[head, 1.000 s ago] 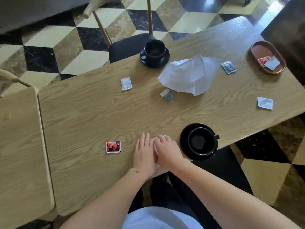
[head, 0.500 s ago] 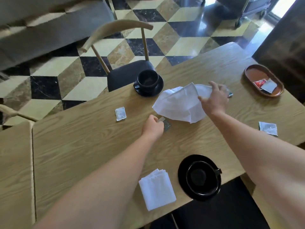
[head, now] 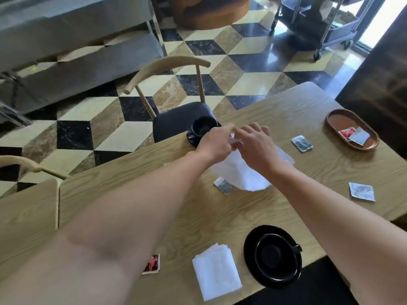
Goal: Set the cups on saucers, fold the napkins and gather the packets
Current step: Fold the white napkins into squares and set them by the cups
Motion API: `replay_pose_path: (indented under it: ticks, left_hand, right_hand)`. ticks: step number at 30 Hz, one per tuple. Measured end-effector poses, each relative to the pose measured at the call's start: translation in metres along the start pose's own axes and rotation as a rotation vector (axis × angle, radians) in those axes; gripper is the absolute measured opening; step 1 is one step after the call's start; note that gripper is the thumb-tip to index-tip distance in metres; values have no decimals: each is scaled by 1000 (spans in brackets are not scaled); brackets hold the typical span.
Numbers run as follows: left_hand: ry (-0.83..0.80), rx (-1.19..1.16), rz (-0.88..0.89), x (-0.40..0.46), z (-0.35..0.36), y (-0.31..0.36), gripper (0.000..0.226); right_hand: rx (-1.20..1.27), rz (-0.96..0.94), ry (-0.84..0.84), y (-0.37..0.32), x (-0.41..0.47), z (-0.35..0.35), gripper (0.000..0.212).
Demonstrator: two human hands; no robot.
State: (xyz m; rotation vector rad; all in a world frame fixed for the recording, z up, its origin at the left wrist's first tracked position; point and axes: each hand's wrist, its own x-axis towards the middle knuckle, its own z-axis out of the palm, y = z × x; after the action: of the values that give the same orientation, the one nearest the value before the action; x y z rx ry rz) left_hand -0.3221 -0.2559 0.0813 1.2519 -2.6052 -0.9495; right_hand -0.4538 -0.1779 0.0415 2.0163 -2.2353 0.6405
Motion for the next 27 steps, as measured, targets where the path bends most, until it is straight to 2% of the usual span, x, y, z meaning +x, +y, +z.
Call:
replay_pose_path:
  ticks: [1, 2, 7, 11, 14, 17, 19, 23, 27]
  left_hand:
    - [47, 20, 7, -2, -13, 1, 7]
    - [105, 37, 18, -5, -28, 2, 4]
    - [309, -121, 176, -38, -115, 24, 19]
    - [476, -233, 176, -74, -182, 39, 21]
    - [549, -408, 84, -106, -233, 36, 23]
    - [642, -576, 9, -144, -278, 14, 25]
    - [717, -637, -25, -174, -304, -13, 26]
    - [812, -672, -107, -237, -341, -82, 23]
    - [781, -581, -187, -298, -351, -149, 15]
  right_hand:
    - [32, -9, 27, -5, 7, -12, 8]
    - [76, -3, 56, -11, 14, -25, 11]
    - [370, 49, 218, -47, 49, -88, 19]
    - [578, 135, 118, -91, 79, -128, 25]
    - [540, 43, -88, -122, 96, -139, 20]
    - [465, 6, -225, -150, 103, -138, 31]
    - [420, -2, -264, -165, 105, -135, 36]
    - [353, -21, -329, -199, 103, -129, 28]
    - [279, -57, -300, -241, 101, -120, 22]
